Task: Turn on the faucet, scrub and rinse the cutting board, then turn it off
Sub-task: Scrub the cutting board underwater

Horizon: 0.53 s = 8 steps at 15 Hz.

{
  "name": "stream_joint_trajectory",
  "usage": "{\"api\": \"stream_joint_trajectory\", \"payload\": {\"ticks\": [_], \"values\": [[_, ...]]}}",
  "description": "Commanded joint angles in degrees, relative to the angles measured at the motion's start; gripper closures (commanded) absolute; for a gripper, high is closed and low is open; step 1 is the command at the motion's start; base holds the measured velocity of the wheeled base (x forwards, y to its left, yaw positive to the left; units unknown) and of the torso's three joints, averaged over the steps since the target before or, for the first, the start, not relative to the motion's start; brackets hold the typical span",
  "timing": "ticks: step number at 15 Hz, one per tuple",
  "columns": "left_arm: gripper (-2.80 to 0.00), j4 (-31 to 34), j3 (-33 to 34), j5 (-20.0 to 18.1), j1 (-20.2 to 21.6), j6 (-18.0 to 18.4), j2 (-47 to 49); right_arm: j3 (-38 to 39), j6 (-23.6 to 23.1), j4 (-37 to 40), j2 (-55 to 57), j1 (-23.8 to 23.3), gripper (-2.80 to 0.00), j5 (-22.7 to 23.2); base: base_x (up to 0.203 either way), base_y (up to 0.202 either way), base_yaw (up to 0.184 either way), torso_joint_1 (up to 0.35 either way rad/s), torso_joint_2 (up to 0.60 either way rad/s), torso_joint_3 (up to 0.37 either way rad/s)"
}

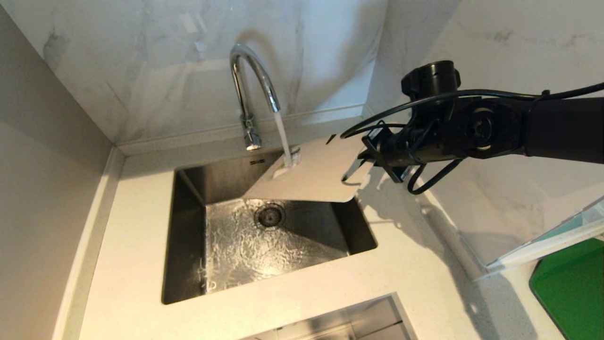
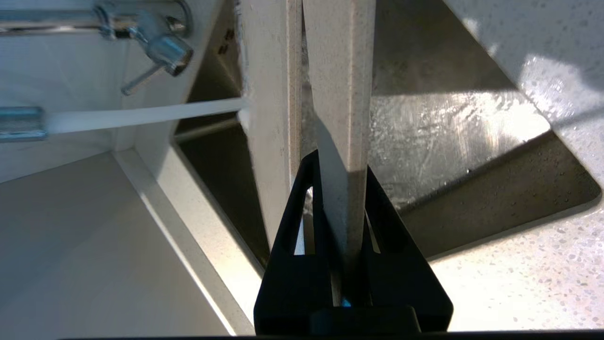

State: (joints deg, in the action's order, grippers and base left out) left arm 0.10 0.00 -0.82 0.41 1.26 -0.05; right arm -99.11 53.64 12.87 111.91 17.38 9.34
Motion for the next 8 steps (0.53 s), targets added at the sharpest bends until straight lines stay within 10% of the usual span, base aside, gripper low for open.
{"api": "stream_joint_trajectory", "payload": {"ticks": [1, 8], "values": [[0.00, -0.01, 0.08, -0.06, 0.02, 0.05, -0.03, 0.06, 0.41, 0.05, 1.46, 0.02, 0.00, 0.42, 0.000, 0.000, 0.000, 0.000, 0.00, 0.000], [0.00, 0.06, 0.00, -0.15, 0.02, 0.22, -0.01, 0.16, -0.11, 7.02, -4.33, 0.03, 0.00, 0.17, 0.000, 0.000, 0.000, 0.000, 0.00, 0.000]]}}
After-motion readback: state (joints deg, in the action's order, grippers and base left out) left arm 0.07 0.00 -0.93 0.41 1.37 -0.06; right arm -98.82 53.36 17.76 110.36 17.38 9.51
